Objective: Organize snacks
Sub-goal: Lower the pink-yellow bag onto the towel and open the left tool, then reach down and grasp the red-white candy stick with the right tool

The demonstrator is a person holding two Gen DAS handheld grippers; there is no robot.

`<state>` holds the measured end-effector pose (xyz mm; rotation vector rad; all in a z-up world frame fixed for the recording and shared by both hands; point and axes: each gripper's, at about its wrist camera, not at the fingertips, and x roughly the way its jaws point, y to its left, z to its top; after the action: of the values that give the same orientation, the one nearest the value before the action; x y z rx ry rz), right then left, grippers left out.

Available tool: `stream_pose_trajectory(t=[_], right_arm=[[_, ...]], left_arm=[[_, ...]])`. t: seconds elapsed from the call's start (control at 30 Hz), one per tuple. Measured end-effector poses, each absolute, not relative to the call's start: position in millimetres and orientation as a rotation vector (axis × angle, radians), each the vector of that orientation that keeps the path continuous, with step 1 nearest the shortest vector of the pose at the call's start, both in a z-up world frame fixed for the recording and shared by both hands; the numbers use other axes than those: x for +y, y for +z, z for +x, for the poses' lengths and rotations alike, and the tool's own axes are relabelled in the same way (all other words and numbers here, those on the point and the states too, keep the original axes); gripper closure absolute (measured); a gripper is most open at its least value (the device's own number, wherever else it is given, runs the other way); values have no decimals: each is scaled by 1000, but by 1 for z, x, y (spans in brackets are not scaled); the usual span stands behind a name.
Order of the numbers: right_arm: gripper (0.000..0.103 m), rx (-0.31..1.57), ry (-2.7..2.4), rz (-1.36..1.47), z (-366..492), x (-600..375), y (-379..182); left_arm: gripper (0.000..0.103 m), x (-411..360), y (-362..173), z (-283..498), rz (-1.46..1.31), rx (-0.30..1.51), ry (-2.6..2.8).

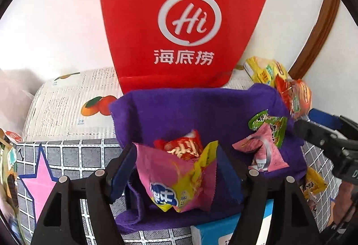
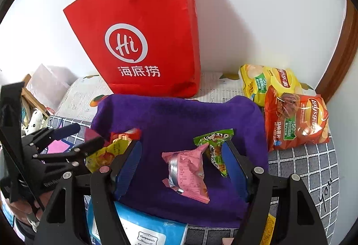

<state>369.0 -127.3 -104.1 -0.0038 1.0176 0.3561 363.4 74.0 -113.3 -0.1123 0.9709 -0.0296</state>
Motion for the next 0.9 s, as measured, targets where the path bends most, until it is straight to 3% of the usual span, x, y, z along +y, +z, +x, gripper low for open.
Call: stream_pose_trajectory(t=[0.63, 0.9], right_arm=[[30, 886, 308, -57, 324, -141, -81], [47, 959, 157, -32, 277, -208, -109]], left_arm=[[32, 87, -78, 345, -178, 896, -70], [32, 81, -64, 332, -179, 865, -107]])
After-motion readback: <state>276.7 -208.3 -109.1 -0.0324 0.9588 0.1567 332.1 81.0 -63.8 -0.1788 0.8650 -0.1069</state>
